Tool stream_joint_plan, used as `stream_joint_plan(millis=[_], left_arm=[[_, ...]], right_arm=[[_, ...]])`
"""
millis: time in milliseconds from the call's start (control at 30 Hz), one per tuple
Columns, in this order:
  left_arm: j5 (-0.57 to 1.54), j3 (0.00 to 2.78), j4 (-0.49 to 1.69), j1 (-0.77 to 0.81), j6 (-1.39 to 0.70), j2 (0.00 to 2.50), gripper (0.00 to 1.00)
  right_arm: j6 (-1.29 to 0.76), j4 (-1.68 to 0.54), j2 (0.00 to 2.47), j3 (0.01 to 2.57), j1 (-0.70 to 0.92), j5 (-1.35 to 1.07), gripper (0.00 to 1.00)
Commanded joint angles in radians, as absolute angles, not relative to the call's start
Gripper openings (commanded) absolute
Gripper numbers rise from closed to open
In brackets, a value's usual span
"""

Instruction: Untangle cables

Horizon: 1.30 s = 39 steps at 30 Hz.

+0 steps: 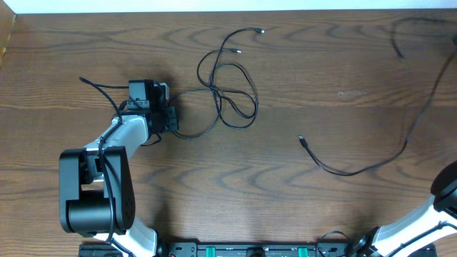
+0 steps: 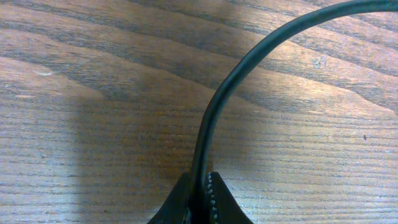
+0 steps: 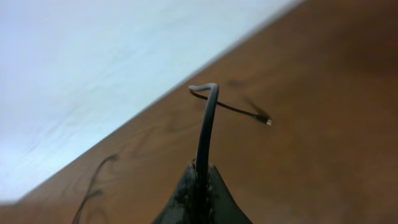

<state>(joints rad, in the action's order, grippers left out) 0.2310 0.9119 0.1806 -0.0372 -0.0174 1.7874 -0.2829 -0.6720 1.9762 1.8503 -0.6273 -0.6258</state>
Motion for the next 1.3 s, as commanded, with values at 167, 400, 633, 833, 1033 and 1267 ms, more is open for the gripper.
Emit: stream_joint_plan(millis=[167,400,633,833,1033,1267], left_arm=[[0.264,0.902,0.201,-0.031,-0.005,1.795,0.07],[0.274,0.902,0.201,-0.031,-0.004,1.795,0.07],[0.274,0.902,0.201,-0.031,-0.004,1.795,0.07],[0.274,0.902,0.201,-0.031,-0.004,1.795,0.08],[0.274,0.902,0.202,-0.031,-0.004,1.795,0.07],[0.278,0.902,0.201,-0.031,-0.004,1.795,0.08]], right_arm=[[-0.321,-0.791,2.004,1.843,-0.719,-0.144,0.01],[-0.321,-0.829,2.064,1.843,-0.761,-0.211,0.01],[-0.321,-0.822,2.075,1.843,-0.757,-0.451,0.01],[-0.342,-0.749,2.075,1.843,-0.755,-1.061,0.01],[-0.270,-0.699,2.075,1.843,-0.763,-1.333,0.01],[-0.265,-0.801,2.081,1.842,-0.818,-0.968,0.01]])
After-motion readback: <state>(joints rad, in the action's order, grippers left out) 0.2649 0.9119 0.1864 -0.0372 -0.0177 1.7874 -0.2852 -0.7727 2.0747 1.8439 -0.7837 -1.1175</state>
